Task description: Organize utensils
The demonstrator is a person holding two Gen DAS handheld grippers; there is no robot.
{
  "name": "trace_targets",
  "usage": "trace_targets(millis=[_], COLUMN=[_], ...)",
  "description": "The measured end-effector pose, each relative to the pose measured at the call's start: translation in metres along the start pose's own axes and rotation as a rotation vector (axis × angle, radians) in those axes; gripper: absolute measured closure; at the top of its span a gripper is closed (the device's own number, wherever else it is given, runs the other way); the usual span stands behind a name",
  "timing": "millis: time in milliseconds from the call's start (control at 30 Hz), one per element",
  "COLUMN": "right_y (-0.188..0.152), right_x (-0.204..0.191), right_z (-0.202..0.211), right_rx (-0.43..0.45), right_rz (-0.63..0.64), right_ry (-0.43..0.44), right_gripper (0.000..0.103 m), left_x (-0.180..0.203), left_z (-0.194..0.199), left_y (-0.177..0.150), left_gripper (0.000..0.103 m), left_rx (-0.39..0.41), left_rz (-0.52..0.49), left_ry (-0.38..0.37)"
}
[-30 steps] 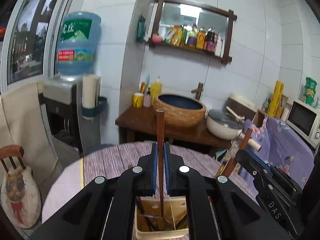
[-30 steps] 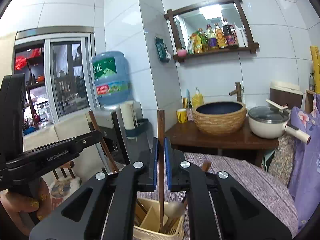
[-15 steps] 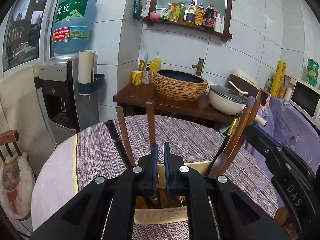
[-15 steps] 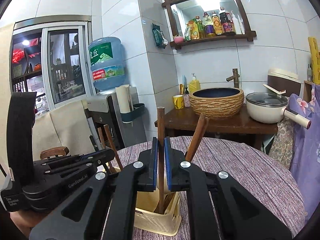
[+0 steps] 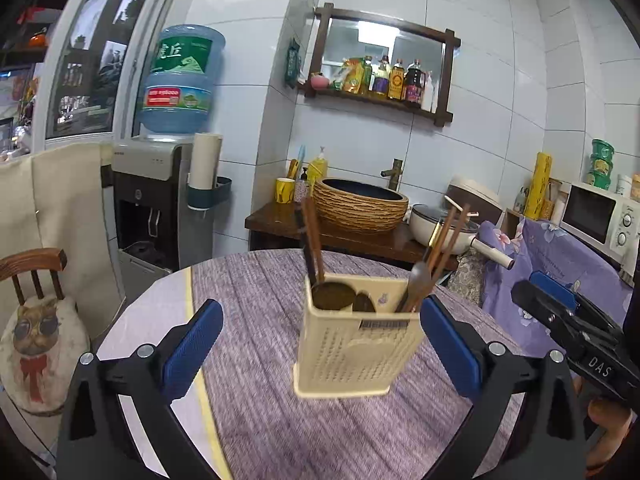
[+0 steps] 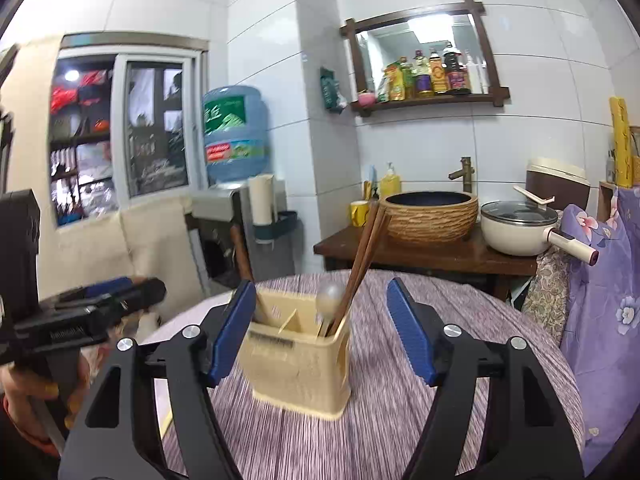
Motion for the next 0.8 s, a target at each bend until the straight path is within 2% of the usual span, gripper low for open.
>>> trace_targets(millis=[33, 133, 333, 433, 633, 800], right_y=[-0.01, -0.049, -0.12, -0.145, -0.167, -0.163], right_x=[-0.002, -0.009, -0.017, -0.031, -0.058, -0.071], right_z=[0.007, 0.027, 0.063, 0.085, 0.134, 0.17], right_rx=[-0.008, -0.06, -0.153, -0.164, -0.113, -0.046], right_rz=[0.01, 0.013, -0.08, -0.034, 0.077, 0.096], right_ry=[-0.007, 0.005, 0.034, 0.032, 0.053, 0.079], right_gripper=[0.025, 0.024, 0.017, 0.016, 0.011, 0.008], left_x=[-0.002, -0.002, 0.011, 0.019, 0.024, 0.031], left_z=[0.009, 0.033, 0.074, 0.094, 0.13, 0.16], left_y=[-0.011, -0.041, -0.1, -0.122, -0.145, -0.141], left_gripper=[0.005, 0.005, 0.005, 0.005, 0.005, 0.005], left_rx=[0.001, 0.001, -0.05, -0.056, -0.034, 0.028], left_rz=[0.003, 0.019, 0.039, 0.035, 0.049, 0.02], left_ry=[0.013, 0.02, 0.044, 0.059, 0.091, 0.095])
Point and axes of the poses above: each gripper's, at about its wrist camera, not at the fingertips, and z roughly against the way its jaws point, x to its right, y to its top, the point moved 5 cm from there along -z, roughly the way its jaws point, and after that the axes turned 8 degrees about -z, right-handed, at the moved point
